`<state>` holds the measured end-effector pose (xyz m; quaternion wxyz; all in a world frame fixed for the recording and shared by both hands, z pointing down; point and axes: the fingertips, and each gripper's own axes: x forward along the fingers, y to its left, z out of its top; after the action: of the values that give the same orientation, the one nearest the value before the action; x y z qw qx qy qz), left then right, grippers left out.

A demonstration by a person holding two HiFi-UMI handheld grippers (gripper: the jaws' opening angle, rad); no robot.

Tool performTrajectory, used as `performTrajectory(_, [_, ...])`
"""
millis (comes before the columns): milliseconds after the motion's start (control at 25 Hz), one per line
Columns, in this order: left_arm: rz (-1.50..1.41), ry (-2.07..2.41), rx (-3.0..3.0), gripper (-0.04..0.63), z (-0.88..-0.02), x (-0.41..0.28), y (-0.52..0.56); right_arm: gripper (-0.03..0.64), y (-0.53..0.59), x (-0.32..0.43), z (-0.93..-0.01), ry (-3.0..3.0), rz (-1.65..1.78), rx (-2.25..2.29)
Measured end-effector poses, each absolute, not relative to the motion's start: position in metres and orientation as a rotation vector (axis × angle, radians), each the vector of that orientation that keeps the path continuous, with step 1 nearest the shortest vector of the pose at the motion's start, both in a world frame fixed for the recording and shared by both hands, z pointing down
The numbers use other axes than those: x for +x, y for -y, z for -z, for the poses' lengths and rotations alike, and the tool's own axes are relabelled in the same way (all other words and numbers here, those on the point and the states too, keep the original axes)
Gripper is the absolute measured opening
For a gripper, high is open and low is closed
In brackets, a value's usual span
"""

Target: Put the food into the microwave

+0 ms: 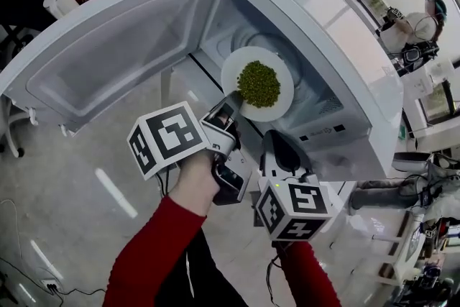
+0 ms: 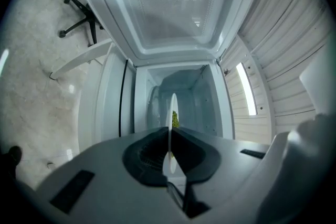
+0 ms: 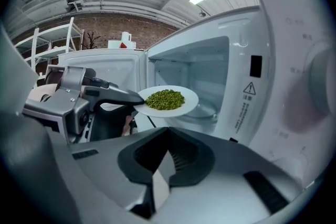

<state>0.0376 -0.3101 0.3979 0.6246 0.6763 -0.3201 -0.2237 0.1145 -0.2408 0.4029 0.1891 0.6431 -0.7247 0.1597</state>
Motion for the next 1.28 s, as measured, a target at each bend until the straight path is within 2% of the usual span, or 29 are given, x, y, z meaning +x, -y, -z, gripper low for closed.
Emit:
performTrajectory(600, [0.45,0.817,1.592,0.02,-0.388,0.073,0.385,0.014,0.276,0.112,-0.385,2.039,-0.385,1.793])
performTrajectory(1280, [0.275,0.832,1.652,0.02,-0.395,0.105,0.413,0.014,0.292,0.129,-0.381,1.994,-0.404,1.815])
